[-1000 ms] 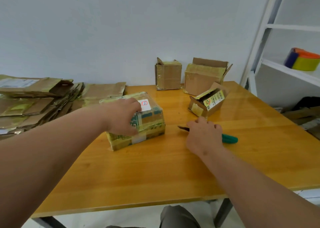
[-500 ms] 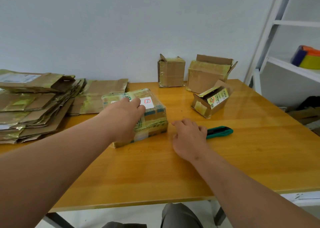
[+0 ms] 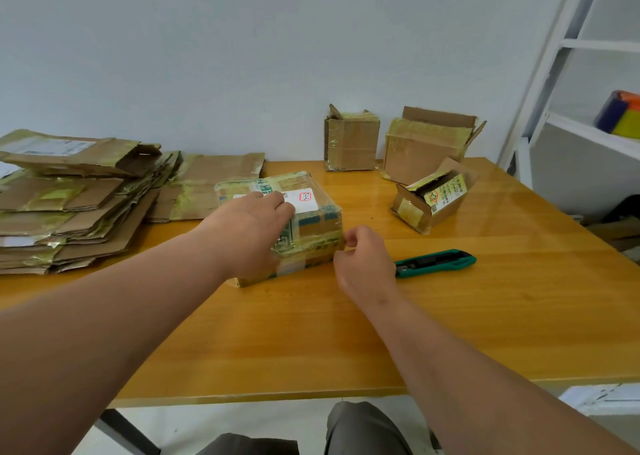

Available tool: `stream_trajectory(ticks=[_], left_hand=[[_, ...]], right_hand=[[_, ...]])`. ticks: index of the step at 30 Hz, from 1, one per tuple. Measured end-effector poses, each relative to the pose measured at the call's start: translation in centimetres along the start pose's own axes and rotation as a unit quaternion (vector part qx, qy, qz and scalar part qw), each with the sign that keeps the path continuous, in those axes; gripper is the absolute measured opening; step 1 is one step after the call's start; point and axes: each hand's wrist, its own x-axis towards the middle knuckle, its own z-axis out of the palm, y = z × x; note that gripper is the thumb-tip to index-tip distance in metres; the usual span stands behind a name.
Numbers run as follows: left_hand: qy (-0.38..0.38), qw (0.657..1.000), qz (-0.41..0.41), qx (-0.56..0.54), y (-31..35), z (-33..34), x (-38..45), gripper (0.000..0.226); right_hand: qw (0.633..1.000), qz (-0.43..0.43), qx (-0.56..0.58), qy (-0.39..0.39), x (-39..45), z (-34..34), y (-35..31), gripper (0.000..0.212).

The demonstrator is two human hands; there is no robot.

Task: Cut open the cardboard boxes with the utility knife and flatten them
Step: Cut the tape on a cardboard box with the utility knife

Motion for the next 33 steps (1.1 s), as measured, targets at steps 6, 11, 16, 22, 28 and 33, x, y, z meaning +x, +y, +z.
stream_trajectory(ticks=[6,11,16,22,28,33], left_hand=[[0.0,0.996,-0.027,-0.09,-0.9,0.2,-0.4,0.081],[-0.011,0.989,-0.031,-0.147,-1.7,0.7,-0.9,0.081],[-0.013,0.987,-0.026,-0.159,-1.9,1.2,-1.0,0.084],[-0.02,0.992,-0.035,-0.123,-1.4,1.3,-1.1,0.084],[-0.016,0.994,-0.042,-0.098,-0.9,1.2,-1.1,0.086],[-0.004,0.996,-0.029,-0.087,-1.2,1.7,-1.0,0.087]], right_hand=[[0.998,0.026,0.058,-0.01,0.3,0.3,-0.5,0.028],[0.988,0.05,0.141,-0.026,0.7,0.5,-0.7,0.034],[0.989,0.052,0.137,-0.017,1.0,0.7,-1.0,0.029],[0.991,0.045,0.124,-0.029,1.1,-0.2,-1.4,0.014],[0.992,0.035,0.113,-0.03,1.2,-0.7,-1.5,0.011],[0.991,0.031,0.129,0.005,1.6,-0.8,-1.6,0.02]])
